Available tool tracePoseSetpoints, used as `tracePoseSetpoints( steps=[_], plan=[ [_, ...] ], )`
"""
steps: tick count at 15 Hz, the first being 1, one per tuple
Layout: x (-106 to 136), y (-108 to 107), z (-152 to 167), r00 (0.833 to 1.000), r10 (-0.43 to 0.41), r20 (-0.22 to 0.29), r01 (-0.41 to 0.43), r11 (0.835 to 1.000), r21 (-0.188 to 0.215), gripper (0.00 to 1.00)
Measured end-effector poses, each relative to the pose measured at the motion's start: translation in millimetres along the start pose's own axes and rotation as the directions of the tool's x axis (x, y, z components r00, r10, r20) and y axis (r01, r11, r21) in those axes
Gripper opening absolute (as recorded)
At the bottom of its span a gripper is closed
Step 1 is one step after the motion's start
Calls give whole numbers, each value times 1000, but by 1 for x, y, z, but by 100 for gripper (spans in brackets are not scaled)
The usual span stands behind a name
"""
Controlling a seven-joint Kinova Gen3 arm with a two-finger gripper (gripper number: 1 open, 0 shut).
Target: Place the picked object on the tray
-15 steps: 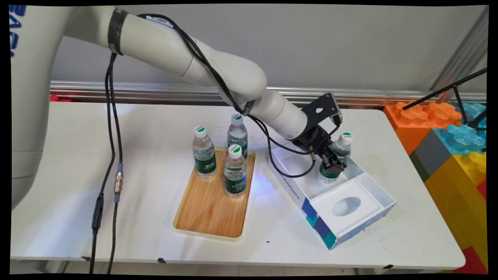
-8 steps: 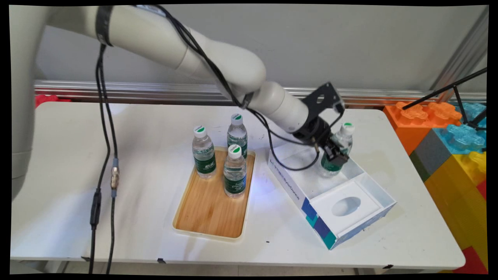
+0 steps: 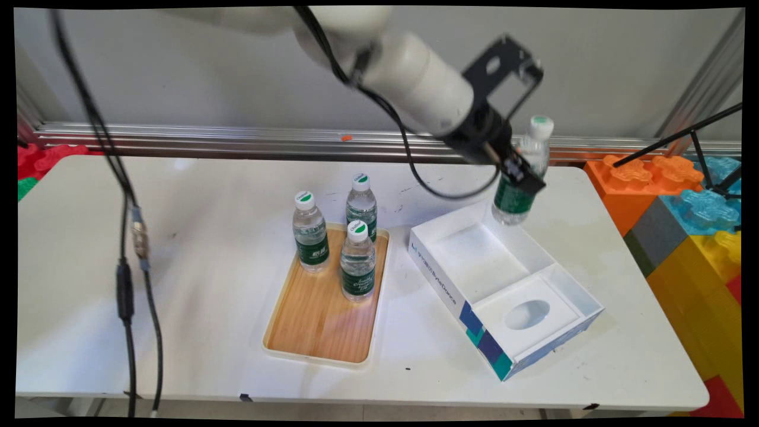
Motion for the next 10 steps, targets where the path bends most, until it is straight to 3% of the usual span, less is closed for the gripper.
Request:
tracePoseSetpoints(
  steps=[5, 10],
  plan=[
    [21, 17, -80, 999, -23, 32, 22, 1000, 17, 0],
    [10, 41, -176, 998, -5, 65, 5, 1000, 2, 0]
  ],
)
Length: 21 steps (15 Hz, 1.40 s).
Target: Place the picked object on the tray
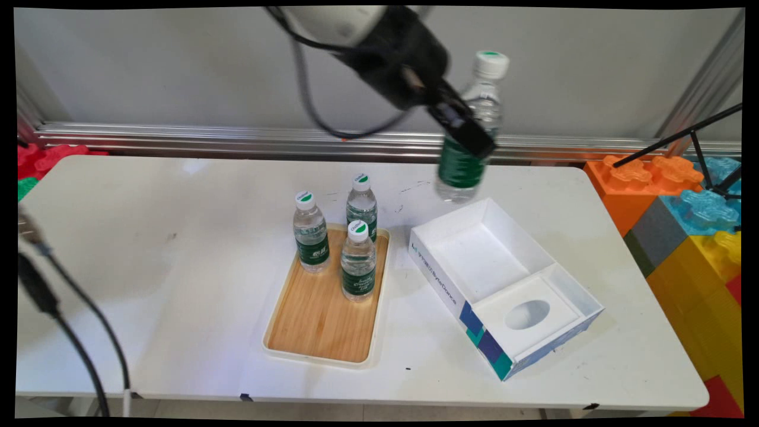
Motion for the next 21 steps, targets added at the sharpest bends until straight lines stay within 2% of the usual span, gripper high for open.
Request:
tracePoseSetpoints(
  steps=[2, 3, 5, 10, 15, 21],
  plan=[
    [-15, 5, -33, 1000, 10, 14, -10, 1000, -13, 0],
    [-31, 6, -58, 999, 21, 29, -20, 1000, -24, 0],
    [-52, 5, -86, 998, 36, 46, -35, 999, -36, 0],
    [-99, -1, -123, 996, 71, 62, -68, 996, -57, 0],
    [-151, -7, -133, 993, 104, 50, -101, 993, -67, 0],
    [-224, -15, -109, 988, 150, 25, -148, 986, -82, 0]
  ],
)
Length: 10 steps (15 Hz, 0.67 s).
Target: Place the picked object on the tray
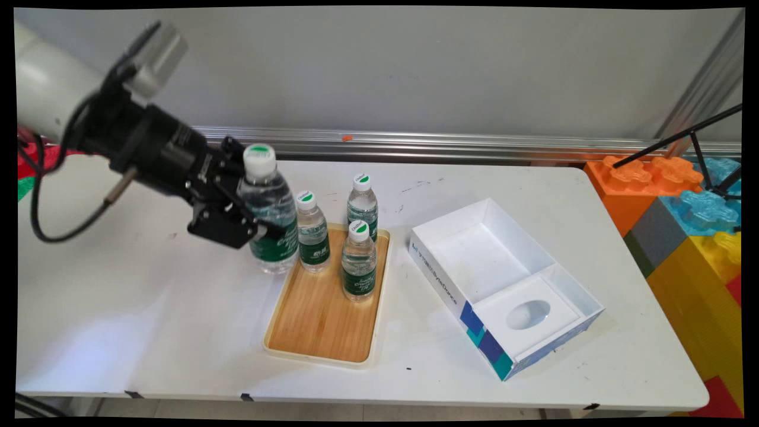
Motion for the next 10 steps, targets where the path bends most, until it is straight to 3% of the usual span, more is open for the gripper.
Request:
tracePoseSetpoints(
  steps=[5, 10],
  plan=[
    [-49, -8, 29, 999, 29, -25, -30, 999, -12, 0],
    [-80, -18, 54, 997, 47, -67, -50, 998, -36, 0]
  ],
)
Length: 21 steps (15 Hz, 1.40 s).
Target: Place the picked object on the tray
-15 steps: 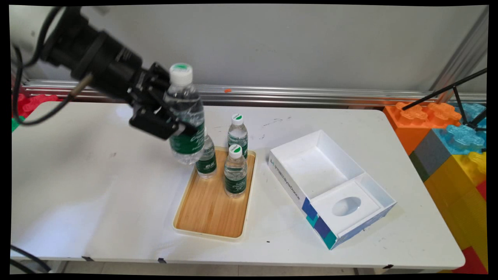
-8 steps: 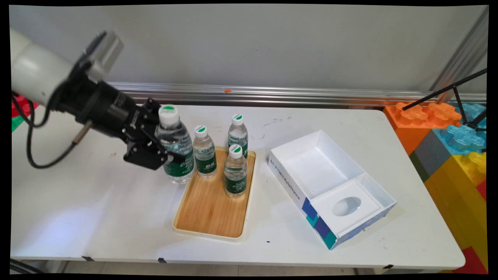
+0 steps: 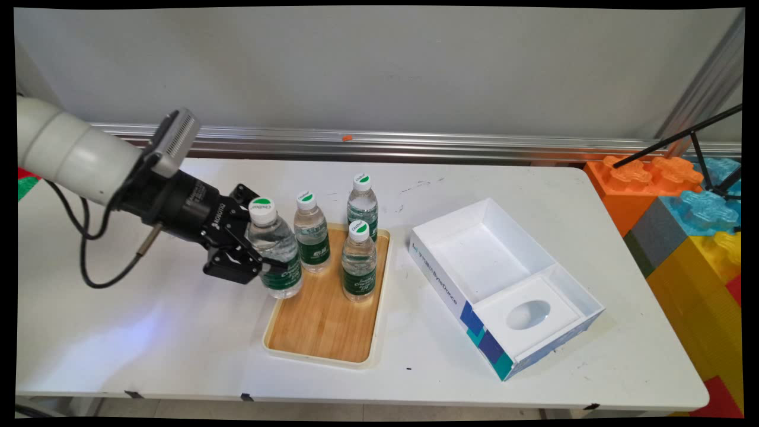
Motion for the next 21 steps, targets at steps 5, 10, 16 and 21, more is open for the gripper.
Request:
tracePoseSetpoints(
  steps=[5, 10, 16, 21],
  plan=[
    [-23, -8, 24, 999, 19, -38, -21, 999, -45, 0],
    [-48, -14, 42, 998, 35, -53, -40, 995, -87, 0],
    [-68, -20, 64, 996, 58, -75, -65, 993, -98, 0],
    [-82, -23, 77, 994, 70, -86, -78, 992, -102, 0]
  ],
)
